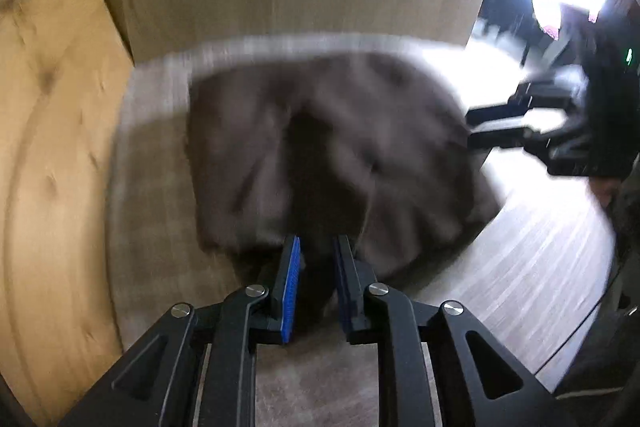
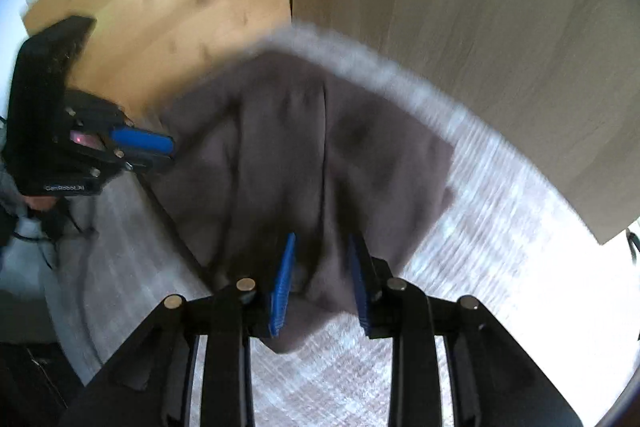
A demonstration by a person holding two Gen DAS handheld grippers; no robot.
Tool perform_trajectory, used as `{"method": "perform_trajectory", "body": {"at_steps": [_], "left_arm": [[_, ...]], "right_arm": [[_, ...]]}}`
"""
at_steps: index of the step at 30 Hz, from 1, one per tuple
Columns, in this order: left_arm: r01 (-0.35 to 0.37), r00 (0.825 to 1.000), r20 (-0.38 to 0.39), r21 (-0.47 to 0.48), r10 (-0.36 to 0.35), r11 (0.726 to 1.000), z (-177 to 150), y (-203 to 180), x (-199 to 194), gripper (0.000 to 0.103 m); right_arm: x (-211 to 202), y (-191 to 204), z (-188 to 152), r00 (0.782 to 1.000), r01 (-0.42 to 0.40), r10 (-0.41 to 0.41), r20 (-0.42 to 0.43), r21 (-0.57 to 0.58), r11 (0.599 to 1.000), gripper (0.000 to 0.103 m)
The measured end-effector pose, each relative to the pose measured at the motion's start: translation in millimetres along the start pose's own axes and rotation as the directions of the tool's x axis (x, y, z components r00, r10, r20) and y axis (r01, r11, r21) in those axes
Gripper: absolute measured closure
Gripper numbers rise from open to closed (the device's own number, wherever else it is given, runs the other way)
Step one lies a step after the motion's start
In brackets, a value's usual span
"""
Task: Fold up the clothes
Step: 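Lower the fleece bundle onto the rug beside the board with both grippers, then open both grippers and release the folded fleece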
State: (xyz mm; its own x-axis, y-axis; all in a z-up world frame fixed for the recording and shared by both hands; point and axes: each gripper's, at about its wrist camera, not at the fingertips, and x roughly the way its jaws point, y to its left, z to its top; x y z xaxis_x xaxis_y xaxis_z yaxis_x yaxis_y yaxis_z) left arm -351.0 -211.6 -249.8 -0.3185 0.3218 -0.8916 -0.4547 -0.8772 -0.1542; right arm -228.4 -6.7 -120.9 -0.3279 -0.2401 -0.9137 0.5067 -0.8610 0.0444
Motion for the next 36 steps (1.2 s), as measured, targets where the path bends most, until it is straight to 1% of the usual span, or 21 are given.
{"method": "perform_trajectory", "body": {"at_steps": [2,4,8,10,12,13,14,15,16,17,18,19,22,24,26,27,29,31,32,34,36], "left_arm": [[0.025,1.000,0.003,0.003,-0.025,1.000,-13,-1,-15,0.082],[0.036,0.999,-0.002,-0.022,-0.036,0.999,-25,3,-28,0.082],[0.008,1.000,0.014,-0.060,-0.007,0.998,-38,11,-40,0.082],[0.008,0.999,0.038,-0.083,-0.005,0.997,-35,13,-44,0.082],[0.017,0.997,0.071,-0.094,-0.010,0.995,-26,12,-46,0.082],[0.016,0.996,0.088,-0.093,-0.008,0.996,-20,8,-45,0.082],[0.015,0.995,0.100,-0.091,-0.006,0.996,-14,5,-43,0.079],[0.016,0.994,0.109,-0.089,-0.006,0.996,-9,3,-41,0.076],[0.024,0.994,0.109,-0.086,-0.015,0.996,-4,1,-34,0.069],[0.027,0.995,0.095,-0.085,-0.019,0.996,-1,-2,-25,0.066],[0.014,0.998,0.068,-0.093,-0.008,0.996,-1,-2,-17,0.066],[-0.004,0.999,0.037,-0.105,0.008,0.994,-2,-2,-8,0.066],[-0.003,0.999,0.047,-0.186,0.012,0.983,-10,1,-15,0.063],[-0.003,0.998,0.062,-0.234,0.018,0.972,-17,1,-23,0.059],[-0.013,0.996,0.081,-0.268,0.037,0.963,-23,-4,-35,0.047],[-0.017,0.995,0.090,-0.291,0.045,0.957,-26,-6,-42,0.043],[-0.018,0.992,0.111,-0.325,0.057,0.946,-33,-11,-54,0.034],[-0.024,0.989,0.130,-0.343,0.072,0.939,-38,-18,-65,0.029],[-0.038,0.987,0.136,-0.340,0.089,0.940,-40,-22,-69,0.029],[-0.071,0.983,0.137,-0.333,0.123,0.940,-43,-31,-75,0.028],[-0.100,0.983,0.115,-0.325,0.144,0.940,-44,-39,-77,0.027]], "right_arm": [[10,12,-17,0.999,0.047,-0.048,-0.022,-0.061,0.997,0.076],[-1,9,-20,0.999,0.039,-0.039,-0.007,-0.032,0.999,0.076],[-27,1,-21,0.999,0.015,-0.017,0.037,0.048,0.999,0.076],[-37,3,-16,0.996,-0.031,0.024,0.086,0.077,0.997,0.076],[-41,7,-12,0.993,-0.040,0.029,0.118,0.097,0.995,0.076],[-39,9,-13,0.992,-0.042,0.029,0.119,0.104,0.994,0.076],[-38,11,-15,0.992,-0.043,0.030,0.120,0.112,0.993,0.075],[-32,8,-17,0.993,-0.052,0.038,0.110,0.128,0.990,0.072],[-27,6,-19,0.994,-0.061,0.047,0.101,0.144,0.988,0.068],[-16,8,-23,0.995,-0.072,0.060,0.077,0.169,0.983,0.067],[-1,11,-24,0.997,-0.070,0.061,0.053,0.190,0.979,0.066],[-4,12,-30,0.997,-0.072,0.063,0.053,0.207,0.976,0.065],[-13,15,-46,0.996,-0.079,0.068,0.054,0.259,0.963,0.062],[-30,12,-63,0.995,-0.085,0.062,0.077,0.338,0.937,0.061],[-48,4,-77,0.995,-0.062,0.026,0.094,0.403,0.913,0.055],[-57,1,-84,0.995,-0.047,0.002,0.101,0.441,0.896,0.054],[-73,-7,-95,0.994,-0.039,-0.018,0.107,0.511,0.859,0.054],[-83,-10,-105,0.993,-0.038,-0.032,0.110,0.576,0.816,0.054],[-88,-10,-109,0.993,-0.037,-0.039,0.112,0.603,0.797,0.054],[-95,-6,-118,0.992,-0.006,-0.075,0.103,0.623,0.783,0.054],[-104,-2,-129,0.991,0.023,-0.102,0.088,0.634,0.773,0.052]]}}
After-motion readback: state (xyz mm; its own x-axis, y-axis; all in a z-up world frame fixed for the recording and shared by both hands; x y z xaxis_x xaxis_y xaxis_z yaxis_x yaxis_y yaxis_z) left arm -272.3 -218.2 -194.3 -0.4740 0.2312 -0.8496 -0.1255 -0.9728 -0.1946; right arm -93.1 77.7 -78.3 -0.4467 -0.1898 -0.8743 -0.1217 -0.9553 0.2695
